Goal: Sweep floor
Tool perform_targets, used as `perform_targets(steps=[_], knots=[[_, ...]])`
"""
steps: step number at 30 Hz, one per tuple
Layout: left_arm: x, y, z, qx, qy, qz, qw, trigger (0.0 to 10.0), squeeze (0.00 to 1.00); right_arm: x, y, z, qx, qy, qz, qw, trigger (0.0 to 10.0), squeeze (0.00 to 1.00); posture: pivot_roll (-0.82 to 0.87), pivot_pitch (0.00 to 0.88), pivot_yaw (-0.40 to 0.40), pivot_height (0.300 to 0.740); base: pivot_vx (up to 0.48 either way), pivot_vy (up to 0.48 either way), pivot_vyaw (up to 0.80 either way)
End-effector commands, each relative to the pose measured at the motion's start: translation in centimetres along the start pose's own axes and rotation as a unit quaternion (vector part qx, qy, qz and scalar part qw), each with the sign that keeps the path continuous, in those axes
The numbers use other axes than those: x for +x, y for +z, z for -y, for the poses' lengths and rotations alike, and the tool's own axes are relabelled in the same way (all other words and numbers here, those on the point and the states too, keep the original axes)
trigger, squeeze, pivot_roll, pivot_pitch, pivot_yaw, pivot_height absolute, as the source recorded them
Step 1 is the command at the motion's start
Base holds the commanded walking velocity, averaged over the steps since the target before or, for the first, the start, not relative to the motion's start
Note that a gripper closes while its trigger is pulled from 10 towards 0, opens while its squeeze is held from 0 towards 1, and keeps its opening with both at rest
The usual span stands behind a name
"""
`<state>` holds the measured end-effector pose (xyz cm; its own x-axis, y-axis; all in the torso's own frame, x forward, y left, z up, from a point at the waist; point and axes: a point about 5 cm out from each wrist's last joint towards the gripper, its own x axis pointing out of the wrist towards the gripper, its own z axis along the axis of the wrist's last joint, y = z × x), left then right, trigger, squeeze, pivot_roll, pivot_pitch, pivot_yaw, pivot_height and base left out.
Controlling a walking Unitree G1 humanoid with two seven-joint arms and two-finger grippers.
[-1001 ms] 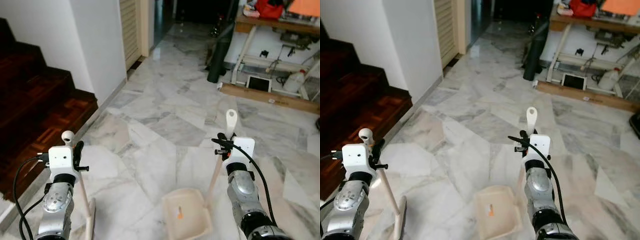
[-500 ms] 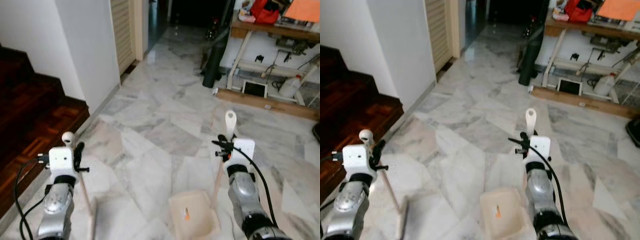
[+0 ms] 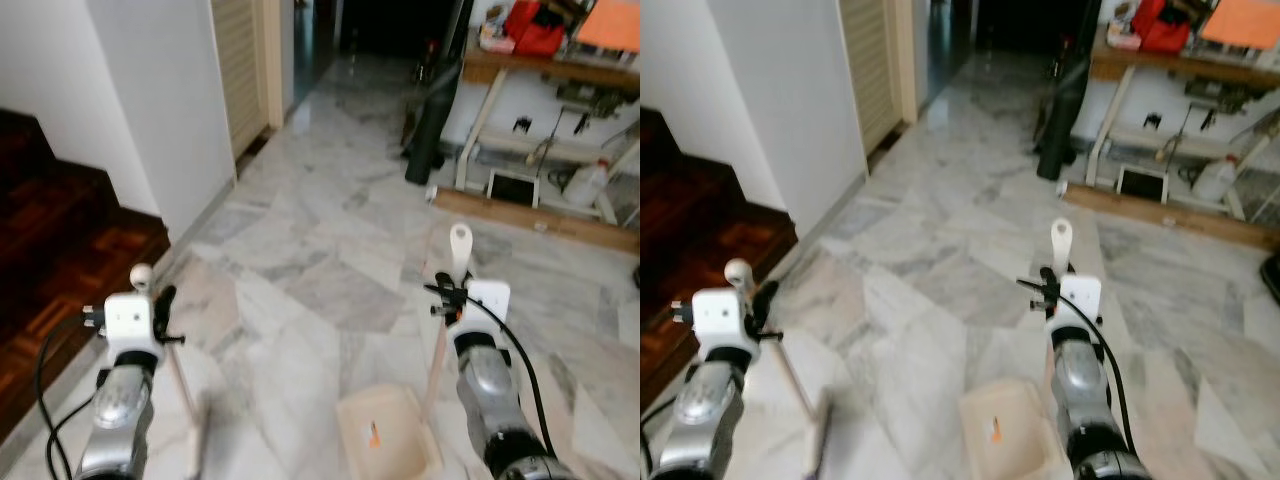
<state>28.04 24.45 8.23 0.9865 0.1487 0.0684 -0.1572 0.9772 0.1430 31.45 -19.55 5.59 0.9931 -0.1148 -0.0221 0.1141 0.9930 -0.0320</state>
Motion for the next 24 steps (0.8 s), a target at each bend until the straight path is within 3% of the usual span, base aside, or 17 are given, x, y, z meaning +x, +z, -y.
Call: perform_targets(steps=[1, 24], knots=[[0.42, 0.7, 0.96, -0.012, -0.012, 0.017, 1.0, 10.0, 0.0, 0.46, 1.06, 0.45, 0.004, -0.007, 0.026, 1.0, 10.0, 0.0, 0.05, 0.0, -0.004, 0.74, 0.379, 0.0, 0.0], [0.88, 0.97, 0.91, -0.011, -0.019, 0.02, 1.0, 10.0, 0.0, 0.53, 1.41, 0.1, -0.001, 0.0, 0.037, 0.999, 10.0, 0.0, 0.04, 0.0, 0.013, 0.74, 0.373, 0.0, 0.0]])
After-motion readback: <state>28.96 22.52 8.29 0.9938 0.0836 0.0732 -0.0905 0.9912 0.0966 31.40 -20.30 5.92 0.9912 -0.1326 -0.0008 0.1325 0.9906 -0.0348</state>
